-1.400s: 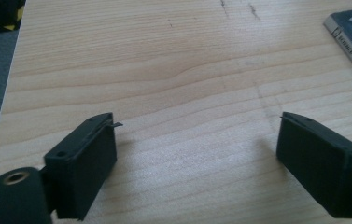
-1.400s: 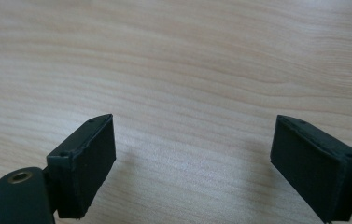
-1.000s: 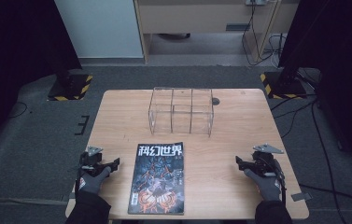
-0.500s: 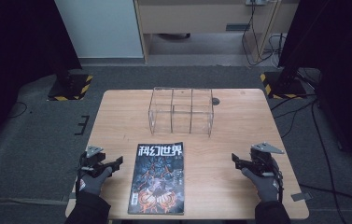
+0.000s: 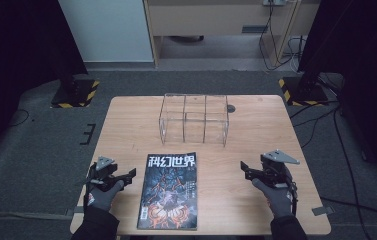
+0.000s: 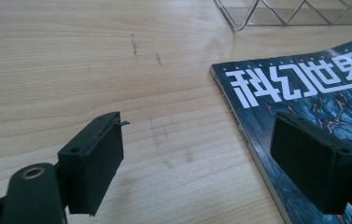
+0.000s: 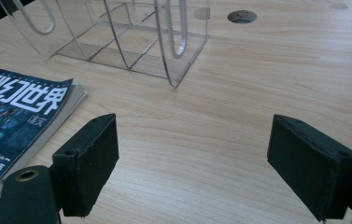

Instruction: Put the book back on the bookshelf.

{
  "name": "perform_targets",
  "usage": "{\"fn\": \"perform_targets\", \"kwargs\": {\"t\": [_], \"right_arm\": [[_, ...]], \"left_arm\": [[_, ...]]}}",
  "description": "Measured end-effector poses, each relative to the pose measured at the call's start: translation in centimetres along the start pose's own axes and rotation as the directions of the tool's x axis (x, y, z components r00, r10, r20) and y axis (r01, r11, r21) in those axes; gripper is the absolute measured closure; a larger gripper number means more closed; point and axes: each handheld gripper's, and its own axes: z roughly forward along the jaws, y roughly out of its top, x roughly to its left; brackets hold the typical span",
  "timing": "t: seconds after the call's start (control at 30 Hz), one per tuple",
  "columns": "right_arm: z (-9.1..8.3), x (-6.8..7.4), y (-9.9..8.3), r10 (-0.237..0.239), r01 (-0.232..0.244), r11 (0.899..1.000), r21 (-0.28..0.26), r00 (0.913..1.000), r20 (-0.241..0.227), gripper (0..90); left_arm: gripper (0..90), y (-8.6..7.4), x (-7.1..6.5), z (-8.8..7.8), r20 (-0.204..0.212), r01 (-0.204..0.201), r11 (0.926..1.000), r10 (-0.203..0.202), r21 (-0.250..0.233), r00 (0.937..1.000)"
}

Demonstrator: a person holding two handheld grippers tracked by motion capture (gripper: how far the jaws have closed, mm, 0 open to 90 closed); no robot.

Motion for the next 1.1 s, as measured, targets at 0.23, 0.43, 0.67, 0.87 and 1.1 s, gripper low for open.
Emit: {"fn": "perform_targets", "kwargs": {"t": [0.23, 0.43, 0.67, 0.87, 1.1], "right_arm": [[0.2, 1.9, 1.1, -0.017, 0.016, 1.000, -0.024, 0.9993, -0.035, 16.5], [0.4, 3.2, 1.5, -0.024, 0.022, 0.999, -0.032, 0.9978, -0.061, 16.8], [0.9, 5.0, 2.0, -0.043, 0.040, 0.999, -0.032, 0.9937, -0.104, 16.9], [1.5, 6.3, 2.3, -0.061, 0.058, 0.998, -0.027, 0.9903, -0.125, 18.0], [2.4, 7.9, 2.2, -0.075, 0.075, 0.997, -0.009, 0.9857, -0.151, 18.9]], "left_arm": [[16.2, 0.0, -0.7, 0.2, 0.017, -0.019, 0.9998, 0.019, 0.006, 0.9997], [16.2, 0.0, -1.2, 0.2, 0.025, -0.029, 0.9996, 0.028, 0.005, 0.9993], [16.5, -0.2, -1.7, 0.5, 0.032, -0.040, 0.9991, 0.040, 0.014, 0.9987], [17.0, -0.4, -1.8, 0.7, 0.039, -0.049, 0.9985, 0.048, 0.025, 0.9981], [17.1, -0.6, -2.2, 1.2, 0.049, -0.060, 0.9973, 0.058, 0.042, 0.9971]]}}
